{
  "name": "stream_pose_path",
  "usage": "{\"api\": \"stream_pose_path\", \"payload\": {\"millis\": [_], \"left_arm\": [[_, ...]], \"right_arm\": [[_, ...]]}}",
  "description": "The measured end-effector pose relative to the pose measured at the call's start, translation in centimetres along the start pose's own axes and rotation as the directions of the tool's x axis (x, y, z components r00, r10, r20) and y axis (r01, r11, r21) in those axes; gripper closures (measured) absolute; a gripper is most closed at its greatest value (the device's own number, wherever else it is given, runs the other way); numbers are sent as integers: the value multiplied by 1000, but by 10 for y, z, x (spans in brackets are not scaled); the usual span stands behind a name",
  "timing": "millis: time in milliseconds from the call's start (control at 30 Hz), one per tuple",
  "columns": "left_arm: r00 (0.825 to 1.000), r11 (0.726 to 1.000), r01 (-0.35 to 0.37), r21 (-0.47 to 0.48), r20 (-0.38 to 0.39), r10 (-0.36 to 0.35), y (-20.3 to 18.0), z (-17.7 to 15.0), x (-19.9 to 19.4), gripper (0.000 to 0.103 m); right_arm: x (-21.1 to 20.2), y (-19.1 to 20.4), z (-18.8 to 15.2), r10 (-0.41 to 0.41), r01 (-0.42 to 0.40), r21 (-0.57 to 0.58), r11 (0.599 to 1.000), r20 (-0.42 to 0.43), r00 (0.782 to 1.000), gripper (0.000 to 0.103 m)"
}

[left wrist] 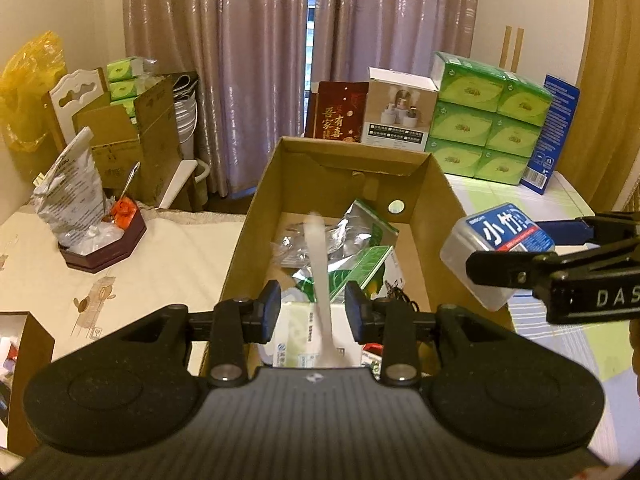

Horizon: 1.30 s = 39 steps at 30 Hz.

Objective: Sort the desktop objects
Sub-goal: 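Lower the spoon and floss box into the cardboard box and open both tools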

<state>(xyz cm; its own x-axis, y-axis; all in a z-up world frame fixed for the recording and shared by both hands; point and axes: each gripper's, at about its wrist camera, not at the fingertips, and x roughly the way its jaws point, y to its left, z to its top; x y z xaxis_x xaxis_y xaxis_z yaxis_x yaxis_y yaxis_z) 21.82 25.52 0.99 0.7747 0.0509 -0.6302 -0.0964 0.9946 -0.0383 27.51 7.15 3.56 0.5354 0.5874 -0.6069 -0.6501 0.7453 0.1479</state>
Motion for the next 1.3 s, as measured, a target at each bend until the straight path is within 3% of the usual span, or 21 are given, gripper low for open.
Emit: {"api": "stream_pose_path", "payload": {"millis": [933,1100,1200,1300], "left_arm": [[1000,1000,-18,0,3,18,9,-9,-10,64],[1000,1000,-21,-5,5,21,11,-10,-10,60],[1000,1000,-22,-6,5,22,12,-12,-10,54],[1000,1000,-29,-6,3,29,13,-13,-10,52]], "right_arm": [[4,15,4,36,-36,14,999,-4,999,20],[9,12,6,69,-69,53,996,1,998,20],[12,4,10,101,-101,113,988,5,995,14],[7,-4,10,78,-80,128,988,23,997,12]]}}
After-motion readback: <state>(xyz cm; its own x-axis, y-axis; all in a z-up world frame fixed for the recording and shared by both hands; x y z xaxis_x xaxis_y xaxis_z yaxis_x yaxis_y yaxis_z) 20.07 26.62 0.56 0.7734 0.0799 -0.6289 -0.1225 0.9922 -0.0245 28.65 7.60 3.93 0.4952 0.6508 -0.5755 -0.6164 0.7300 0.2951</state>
